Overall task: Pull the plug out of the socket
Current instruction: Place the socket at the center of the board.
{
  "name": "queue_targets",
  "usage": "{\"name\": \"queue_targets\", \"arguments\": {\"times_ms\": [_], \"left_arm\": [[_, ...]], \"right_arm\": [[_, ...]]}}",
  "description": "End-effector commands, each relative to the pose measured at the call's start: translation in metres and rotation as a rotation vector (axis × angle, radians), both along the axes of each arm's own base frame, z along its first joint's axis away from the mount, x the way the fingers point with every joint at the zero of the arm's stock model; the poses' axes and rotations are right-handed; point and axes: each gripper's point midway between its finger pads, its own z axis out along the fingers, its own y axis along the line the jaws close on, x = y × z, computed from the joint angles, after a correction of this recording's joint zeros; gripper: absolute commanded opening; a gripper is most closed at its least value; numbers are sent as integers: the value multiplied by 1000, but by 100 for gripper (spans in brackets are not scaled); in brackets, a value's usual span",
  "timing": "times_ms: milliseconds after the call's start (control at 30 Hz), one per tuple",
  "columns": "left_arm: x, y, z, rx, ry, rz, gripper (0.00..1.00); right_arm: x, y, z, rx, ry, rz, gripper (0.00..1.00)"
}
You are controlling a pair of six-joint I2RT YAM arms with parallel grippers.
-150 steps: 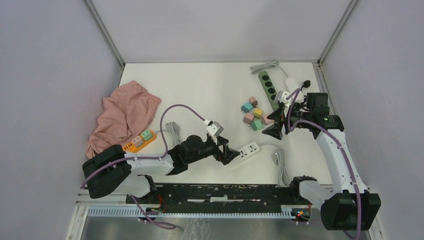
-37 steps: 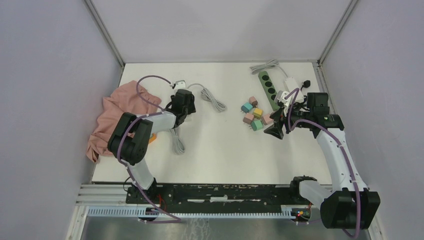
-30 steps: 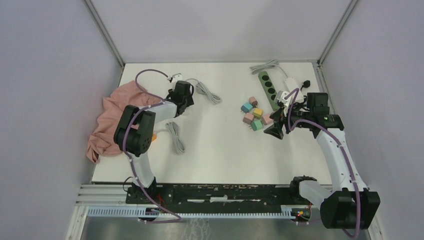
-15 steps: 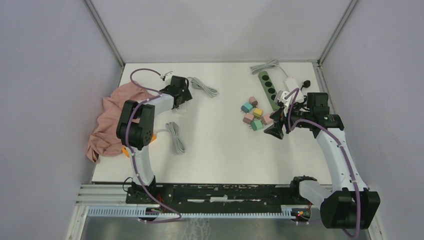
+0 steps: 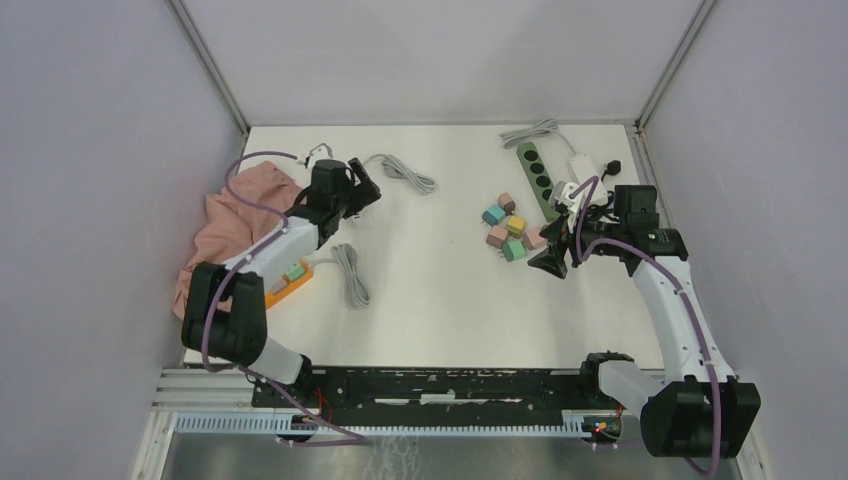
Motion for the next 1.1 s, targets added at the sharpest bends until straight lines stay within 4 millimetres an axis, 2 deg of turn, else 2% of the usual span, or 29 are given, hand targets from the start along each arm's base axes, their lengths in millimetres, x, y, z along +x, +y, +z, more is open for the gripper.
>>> {"name": "queue_targets", "arguments": {"times_ms": [0,67,200,367,467,667,900,1067], "left_arm": [[-28,-22,25,-141,-99,-111,99],[-48,-30,26,-163,-132,-197,99],[-94,-56,49,-292,-309,-417,99],[-134,-50,43,-341,-330,-419,99],[-149,-45,28,-360,-297,-396,99],[-168,-35,0,-411,-195,-306,99],[-169,-18,-4,-370,-126,-177,99],[-175,-23,-16,-245,-48,-126,99]], "right_arm": [[2,2,10,18,-39,18,77],[2,3,10,18,-40,20,77],[2,3,8,22,-33,24,77],[2,3,9,21,-38,23,77],[2,4,9,23,-37,27,77],[0,4,11,27,-43,31,77],[0,4,11,28,-43,31,77],[1,4,10,28,-40,32,77]]}}
